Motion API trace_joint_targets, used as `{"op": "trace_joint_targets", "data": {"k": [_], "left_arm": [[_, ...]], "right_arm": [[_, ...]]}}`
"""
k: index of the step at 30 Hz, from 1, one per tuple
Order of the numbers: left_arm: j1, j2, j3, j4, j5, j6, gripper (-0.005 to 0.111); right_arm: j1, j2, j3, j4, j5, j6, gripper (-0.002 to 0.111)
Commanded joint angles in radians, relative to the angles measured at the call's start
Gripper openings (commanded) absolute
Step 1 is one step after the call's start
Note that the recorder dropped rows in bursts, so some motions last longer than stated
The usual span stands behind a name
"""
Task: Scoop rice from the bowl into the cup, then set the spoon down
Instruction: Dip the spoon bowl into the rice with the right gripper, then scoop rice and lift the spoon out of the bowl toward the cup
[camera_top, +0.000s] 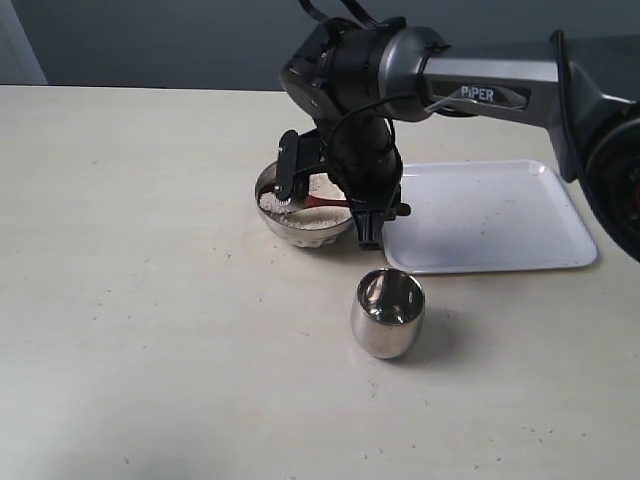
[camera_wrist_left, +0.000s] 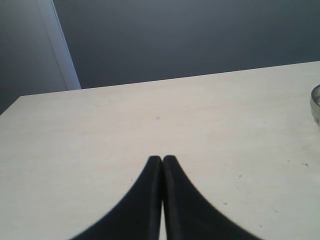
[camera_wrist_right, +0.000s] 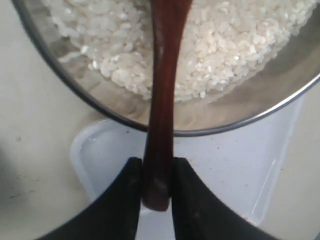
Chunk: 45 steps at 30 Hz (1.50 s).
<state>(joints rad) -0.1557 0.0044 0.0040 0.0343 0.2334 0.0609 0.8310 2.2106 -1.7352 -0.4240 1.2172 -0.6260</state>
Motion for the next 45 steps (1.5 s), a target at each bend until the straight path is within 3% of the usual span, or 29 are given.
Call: {"op": "trace_joint_targets", "data": {"k": [1,20,37,45], "left_arm": [[-0.006,-0.004,-0.004,0.005,-0.001,-0.007,0.001],[-0.006,-0.004,-0.004,0.005,-0.001,-0.007,0.001],[-0.006,-0.004,-0.004,0.005,-0.001,-0.007,0.001],[-0.006,-0.004,-0.004,0.005,-0.001,-0.007,0.001]], "right_arm": [[-0.005,-0.012,-0.004,0.007,0.004,-0.002,-0.001],[-0.100,-0.070,-0.004,0.204,0.004,0.048,-0.001],[-0.103,-0.085,-0.001,0.217,0.004,0.229,-0.001],[-0.114,-0.161,0.120,0.233,0.004,0.236,-0.001]]}}
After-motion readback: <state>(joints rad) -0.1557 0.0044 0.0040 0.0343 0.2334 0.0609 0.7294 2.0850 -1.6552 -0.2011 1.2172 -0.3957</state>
